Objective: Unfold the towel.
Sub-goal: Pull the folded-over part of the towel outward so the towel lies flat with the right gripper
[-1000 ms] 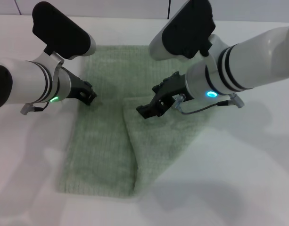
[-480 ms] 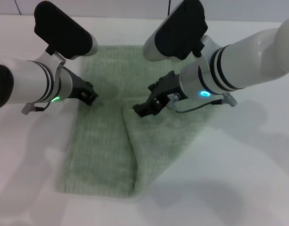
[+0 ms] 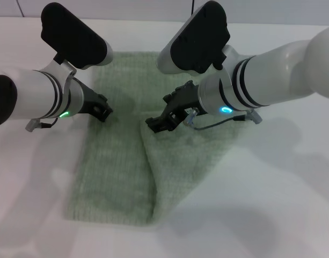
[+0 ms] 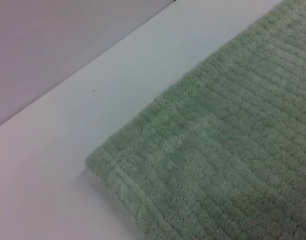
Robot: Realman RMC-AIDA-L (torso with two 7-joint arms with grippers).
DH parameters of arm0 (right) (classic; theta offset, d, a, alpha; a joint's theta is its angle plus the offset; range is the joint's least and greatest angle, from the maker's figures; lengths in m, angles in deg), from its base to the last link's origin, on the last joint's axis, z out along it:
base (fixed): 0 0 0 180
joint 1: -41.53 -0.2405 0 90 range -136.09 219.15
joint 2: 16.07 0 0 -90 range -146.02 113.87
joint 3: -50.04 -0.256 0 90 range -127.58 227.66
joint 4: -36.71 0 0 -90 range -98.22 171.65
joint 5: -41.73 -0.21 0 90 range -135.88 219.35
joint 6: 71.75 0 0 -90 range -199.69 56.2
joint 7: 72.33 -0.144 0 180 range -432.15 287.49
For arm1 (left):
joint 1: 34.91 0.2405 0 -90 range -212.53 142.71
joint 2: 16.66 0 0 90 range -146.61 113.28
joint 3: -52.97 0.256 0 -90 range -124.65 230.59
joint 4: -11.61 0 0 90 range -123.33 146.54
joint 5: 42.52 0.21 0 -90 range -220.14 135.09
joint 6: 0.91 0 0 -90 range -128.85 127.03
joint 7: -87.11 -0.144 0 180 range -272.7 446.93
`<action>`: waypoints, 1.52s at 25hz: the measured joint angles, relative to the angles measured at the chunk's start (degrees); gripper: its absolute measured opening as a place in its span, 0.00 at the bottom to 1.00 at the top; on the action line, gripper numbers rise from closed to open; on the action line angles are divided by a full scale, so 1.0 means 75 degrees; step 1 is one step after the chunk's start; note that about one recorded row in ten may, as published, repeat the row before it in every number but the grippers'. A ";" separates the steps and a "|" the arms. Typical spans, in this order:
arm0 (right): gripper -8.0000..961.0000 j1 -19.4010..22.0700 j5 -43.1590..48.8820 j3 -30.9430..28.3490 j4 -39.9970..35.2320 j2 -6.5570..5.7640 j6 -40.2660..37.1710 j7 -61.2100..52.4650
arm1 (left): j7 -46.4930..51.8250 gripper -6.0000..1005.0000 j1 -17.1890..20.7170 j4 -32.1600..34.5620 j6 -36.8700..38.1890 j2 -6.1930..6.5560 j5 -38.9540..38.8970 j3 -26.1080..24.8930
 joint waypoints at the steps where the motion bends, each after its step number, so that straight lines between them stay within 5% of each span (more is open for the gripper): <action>1: 0.64 0.0000 0.0000 0.0000 0.0000 0.0000 0.0000 0.0000 | 0.0000 0.02 0.0000 0.0000 0.0000 0.0000 0.0000 0.0000; 12: 0.63 -0.0356 -0.0694 0.0354 0.0877 0.0007 0.0596 0.0139 | -0.0022 0.03 -0.0049 0.0025 -0.0001 0.0003 0.0013 -0.0055; 32: 0.60 -0.0818 -0.1192 0.0195 0.1415 -0.0017 0.0186 0.0139 | -0.0065 0.03 -0.0054 0.0086 -0.0025 0.0012 0.0033 0.0000; 38: 0.34 -0.0870 -0.1156 0.0198 0.1442 -0.0020 0.0113 0.0139 | -0.0070 0.03 -0.0064 0.0092 -0.0047 0.0012 0.0036 0.0000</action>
